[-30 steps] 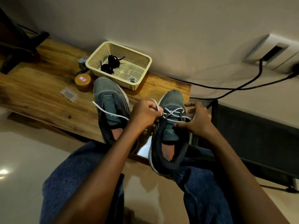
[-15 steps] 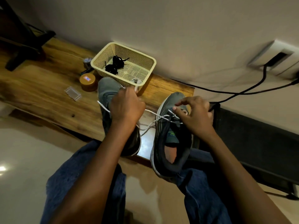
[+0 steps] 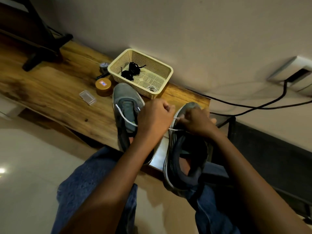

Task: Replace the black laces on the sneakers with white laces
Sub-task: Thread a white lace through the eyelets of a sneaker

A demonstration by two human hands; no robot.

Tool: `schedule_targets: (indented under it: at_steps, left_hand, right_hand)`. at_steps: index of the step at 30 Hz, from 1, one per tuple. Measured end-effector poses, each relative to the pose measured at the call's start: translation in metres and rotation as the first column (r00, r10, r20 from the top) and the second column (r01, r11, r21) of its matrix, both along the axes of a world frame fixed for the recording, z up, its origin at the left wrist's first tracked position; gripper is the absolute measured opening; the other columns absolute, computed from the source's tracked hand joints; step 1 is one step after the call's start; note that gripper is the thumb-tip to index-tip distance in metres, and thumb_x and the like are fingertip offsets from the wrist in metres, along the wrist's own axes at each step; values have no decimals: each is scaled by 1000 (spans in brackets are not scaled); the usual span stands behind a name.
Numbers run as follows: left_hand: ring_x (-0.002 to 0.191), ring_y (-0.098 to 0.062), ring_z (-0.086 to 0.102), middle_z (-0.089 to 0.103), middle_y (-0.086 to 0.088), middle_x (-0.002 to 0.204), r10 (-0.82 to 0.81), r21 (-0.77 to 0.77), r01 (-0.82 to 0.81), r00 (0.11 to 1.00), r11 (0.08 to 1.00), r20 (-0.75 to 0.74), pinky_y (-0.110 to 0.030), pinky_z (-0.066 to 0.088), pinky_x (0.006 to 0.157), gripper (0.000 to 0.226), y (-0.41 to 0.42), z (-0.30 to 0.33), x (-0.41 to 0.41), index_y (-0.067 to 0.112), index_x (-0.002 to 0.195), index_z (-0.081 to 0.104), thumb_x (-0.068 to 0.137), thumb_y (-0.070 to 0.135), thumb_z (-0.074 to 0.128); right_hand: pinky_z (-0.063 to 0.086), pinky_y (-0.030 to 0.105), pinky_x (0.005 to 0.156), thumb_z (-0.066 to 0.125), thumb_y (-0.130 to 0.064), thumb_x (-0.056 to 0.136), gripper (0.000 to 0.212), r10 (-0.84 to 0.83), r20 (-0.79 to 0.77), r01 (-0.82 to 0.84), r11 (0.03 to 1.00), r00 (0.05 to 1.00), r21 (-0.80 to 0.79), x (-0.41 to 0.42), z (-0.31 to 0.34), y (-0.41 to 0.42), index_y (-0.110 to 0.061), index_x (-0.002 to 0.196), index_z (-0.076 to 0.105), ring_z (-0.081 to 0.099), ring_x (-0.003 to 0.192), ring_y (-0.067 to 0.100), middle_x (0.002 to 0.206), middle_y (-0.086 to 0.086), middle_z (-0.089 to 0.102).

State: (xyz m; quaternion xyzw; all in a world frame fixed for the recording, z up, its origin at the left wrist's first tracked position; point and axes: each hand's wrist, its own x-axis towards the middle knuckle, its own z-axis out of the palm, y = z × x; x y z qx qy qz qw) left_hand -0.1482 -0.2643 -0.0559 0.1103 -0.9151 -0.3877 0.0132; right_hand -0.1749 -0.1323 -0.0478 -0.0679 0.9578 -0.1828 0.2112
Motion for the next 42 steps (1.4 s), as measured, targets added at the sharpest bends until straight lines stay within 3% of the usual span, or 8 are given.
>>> schedule_targets:
  at_steps: [4,7,12,15,20,33,39,42]
  left_hand:
    - [80,-33,62,66,-16,82,-181,56,172,945,983,273,-33,38,61,44,11,-10,1,9,68,57,95,43,48]
    - [84,-33,61,65,-19,86,-207,255,141,946,956,250,-33,35,61,37,22,-9,0,13,70,60,98,34,47]
    - [85,-19,64,69,-1,87,62,648,-127,991,751,122,-38,52,80,22,26,2,-7,15,83,72,96,19,54]
    - [64,0,62,64,6,76,264,772,-207,963,602,53,-23,51,68,22,20,8,-16,8,91,68,98,13,49]
    - [75,3,65,69,7,82,447,794,-252,894,553,-28,-17,51,75,20,0,11,-29,18,91,66,98,11,48]
    - [66,-2,65,68,1,87,723,882,-319,689,348,-36,-20,52,65,28,-38,10,-50,2,120,61,101,9,41]
    - [72,-3,65,68,0,95,745,865,-324,662,382,-81,-22,52,69,27,-41,8,-49,5,119,64,98,10,49]
    - [86,-4,65,69,5,104,607,793,-272,780,546,-150,-20,54,76,23,-30,7,-44,10,115,67,94,11,56]
  right_hand:
    - [35,7,51,52,-20,97,25,-65,116,90,970,991,-226,7,0,12,-8,75,52,38,60,5,66,-1,45]
    - [47,22,66,54,-23,96,26,-18,37,27,958,999,-287,6,-11,15,-6,76,58,58,75,21,77,10,59]
    - [46,26,90,56,-38,92,17,-73,-37,56,941,997,-335,13,-16,27,-33,77,61,51,105,22,103,5,52]
    - [31,-2,77,57,-33,93,13,-86,-101,56,960,991,-273,24,-15,34,-23,88,64,39,105,16,110,9,46]
    - [32,38,88,58,-39,91,16,-45,-197,20,992,979,-127,35,-19,39,-26,95,65,29,108,17,106,-2,36]
    - [17,31,75,55,-41,92,14,-8,-278,-8,998,961,-55,39,-21,38,-31,98,63,24,104,12,106,-7,33]
    - [18,32,76,55,-41,92,13,17,-263,-30,999,965,-43,40,-19,36,-31,98,62,21,102,9,107,-7,34]
    - [26,35,82,59,-46,87,14,-9,-242,-16,995,970,-101,42,-18,40,-37,98,59,25,104,11,108,-7,38]
